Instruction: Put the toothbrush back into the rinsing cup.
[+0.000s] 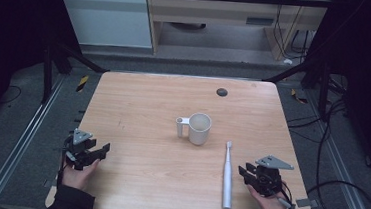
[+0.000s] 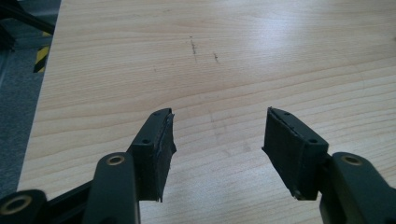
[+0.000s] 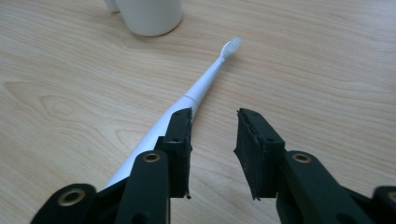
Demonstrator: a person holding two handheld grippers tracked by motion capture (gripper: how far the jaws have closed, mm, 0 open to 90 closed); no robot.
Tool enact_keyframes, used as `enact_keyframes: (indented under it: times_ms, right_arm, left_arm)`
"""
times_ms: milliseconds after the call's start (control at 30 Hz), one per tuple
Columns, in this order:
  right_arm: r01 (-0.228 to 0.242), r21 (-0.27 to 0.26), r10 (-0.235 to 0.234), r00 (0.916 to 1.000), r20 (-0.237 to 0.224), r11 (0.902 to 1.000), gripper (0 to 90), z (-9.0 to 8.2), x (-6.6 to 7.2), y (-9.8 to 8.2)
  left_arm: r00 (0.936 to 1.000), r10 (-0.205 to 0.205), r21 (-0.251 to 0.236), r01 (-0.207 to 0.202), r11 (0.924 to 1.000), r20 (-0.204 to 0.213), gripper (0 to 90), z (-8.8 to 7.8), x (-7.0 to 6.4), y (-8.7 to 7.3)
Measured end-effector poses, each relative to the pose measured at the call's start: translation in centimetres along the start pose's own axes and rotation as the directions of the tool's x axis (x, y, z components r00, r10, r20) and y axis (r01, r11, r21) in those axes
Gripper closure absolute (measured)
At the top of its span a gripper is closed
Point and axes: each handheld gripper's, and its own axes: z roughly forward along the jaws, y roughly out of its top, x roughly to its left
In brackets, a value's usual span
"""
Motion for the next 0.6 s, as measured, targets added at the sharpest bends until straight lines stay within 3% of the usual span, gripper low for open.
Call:
enact_keyframes:
  times_ms: [467,600]
  right_arm:
    - [0.022,0.034,-0.019,0.9962,-0.085,0.9992,88.3,0.0,1.9,0.0]
    - [0.029,0.041,-0.025,0.9951,-0.095,0.9987,90.0,0.1,2.2,0.0]
  left_arm:
    - [0.9993,0.026,-0.006,-0.026,0.9996,-0.029,42.0,-0.2,-0.3,0.0]
    - [0.9992,0.028,-0.004,-0.028,0.9996,-0.028,42.1,-0.2,-0.3,0.0]
